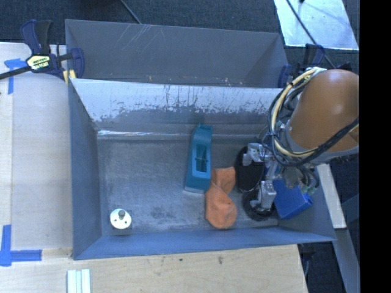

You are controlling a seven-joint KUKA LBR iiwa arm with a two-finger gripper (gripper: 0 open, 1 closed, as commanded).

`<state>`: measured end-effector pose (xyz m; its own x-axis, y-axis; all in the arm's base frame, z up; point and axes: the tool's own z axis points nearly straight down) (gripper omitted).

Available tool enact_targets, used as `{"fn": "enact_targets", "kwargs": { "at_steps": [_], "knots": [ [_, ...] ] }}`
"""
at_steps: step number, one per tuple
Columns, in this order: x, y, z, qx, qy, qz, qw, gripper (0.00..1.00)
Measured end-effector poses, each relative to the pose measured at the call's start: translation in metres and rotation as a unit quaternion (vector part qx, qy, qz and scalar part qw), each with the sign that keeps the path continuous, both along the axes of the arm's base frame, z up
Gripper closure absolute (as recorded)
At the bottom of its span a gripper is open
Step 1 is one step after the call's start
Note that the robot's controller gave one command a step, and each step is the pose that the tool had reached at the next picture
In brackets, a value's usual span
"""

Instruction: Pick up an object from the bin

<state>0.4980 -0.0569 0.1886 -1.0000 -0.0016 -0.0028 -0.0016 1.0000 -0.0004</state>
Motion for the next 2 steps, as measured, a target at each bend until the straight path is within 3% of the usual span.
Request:
{"fn": "enact_targets", "kwargs": {
  "at_steps": [1, 2],
  "knots": [
    [0.000, 0.000, 0.000, 0.000, 0.0000, 0.000, 1.0000, 0.00],
    [0.046, 0.002, -0.053, -0.001, -0.0057, 0.000, 1.0000, 0.00]
  ]
}}
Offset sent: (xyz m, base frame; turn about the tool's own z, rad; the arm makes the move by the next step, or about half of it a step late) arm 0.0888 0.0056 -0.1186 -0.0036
